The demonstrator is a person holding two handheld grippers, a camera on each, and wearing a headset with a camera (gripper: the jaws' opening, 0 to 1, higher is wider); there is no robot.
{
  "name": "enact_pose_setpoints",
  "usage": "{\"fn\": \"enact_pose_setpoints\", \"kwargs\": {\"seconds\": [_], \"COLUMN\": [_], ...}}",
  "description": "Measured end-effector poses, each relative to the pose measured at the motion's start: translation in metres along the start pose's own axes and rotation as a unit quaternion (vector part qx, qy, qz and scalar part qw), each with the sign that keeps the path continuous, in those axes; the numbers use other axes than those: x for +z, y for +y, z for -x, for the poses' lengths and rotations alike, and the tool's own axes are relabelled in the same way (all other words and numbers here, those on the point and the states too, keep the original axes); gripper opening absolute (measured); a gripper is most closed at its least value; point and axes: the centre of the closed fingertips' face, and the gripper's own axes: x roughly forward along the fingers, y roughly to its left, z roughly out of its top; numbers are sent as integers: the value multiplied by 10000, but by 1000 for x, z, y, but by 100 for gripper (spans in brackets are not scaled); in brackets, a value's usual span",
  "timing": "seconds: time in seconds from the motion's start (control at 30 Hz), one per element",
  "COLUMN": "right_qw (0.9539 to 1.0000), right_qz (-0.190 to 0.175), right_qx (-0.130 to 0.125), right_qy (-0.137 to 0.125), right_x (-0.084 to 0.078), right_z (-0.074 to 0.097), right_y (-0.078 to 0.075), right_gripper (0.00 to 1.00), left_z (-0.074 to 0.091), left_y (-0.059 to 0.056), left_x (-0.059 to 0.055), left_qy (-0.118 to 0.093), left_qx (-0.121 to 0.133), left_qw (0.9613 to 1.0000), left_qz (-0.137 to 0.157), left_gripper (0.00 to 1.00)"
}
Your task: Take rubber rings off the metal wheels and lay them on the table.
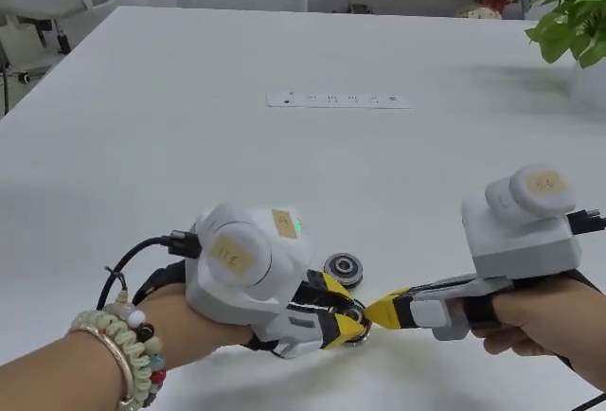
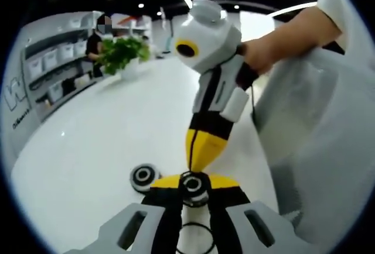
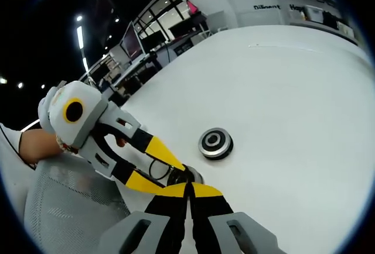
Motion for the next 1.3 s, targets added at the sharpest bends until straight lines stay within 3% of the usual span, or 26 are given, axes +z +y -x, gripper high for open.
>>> {"fn": "enact_pose_setpoints", "kwargs": {"seconds": [0.13, 0.2, 0.27, 0.33, 0.43, 0.57, 0.97, 1.1, 1.3], "right_qw": [9999, 9999, 9999, 9999, 9999, 9999, 9994, 9989, 9984], "right_qz": [-83, -106, -111, -116, -109, -102, -166, -190, -154], "right_qx": [-19, -26, -28, -32, -27, -10, -11, 32, 100], "right_qy": [-56, -75, -81, -85, -69, -95, -317, -429, -541], "right_x": [2, 3, 4, 4, 4, 6, 16, 21, 27], "right_z": [2, 3, 3, 3, 4, 5, 11, 12, 14], "right_y": [-3, -3, -3, -3, -3, -2, 1, 5, 12], "right_gripper": [0, 0, 0, 0, 0, 0, 0, 0, 0], "left_z": [5, 8, 12, 17, 30, 48, 102, 115, 132], "left_y": [1, -2, -1, 3, 3, 8, 18, 18, 16], "left_x": [17, 22, 24, 34, 48, 55, 61, 54, 47], "left_qy": [-195, -164, 10, -41, -154, -235, -288, -88, -135], "left_qx": [-37, -144, -138, -54, -125, -33, 406, 581, 711], "left_qw": [9998, 9997, 9994, 9981, 9989, 9989, 9979, 9964, 9966], "left_qz": [15, -59, -320, -607, -435, -412, -407, -612, -390], "left_gripper": [22, 29, 36, 39, 42, 49, 72, 75, 82]}}
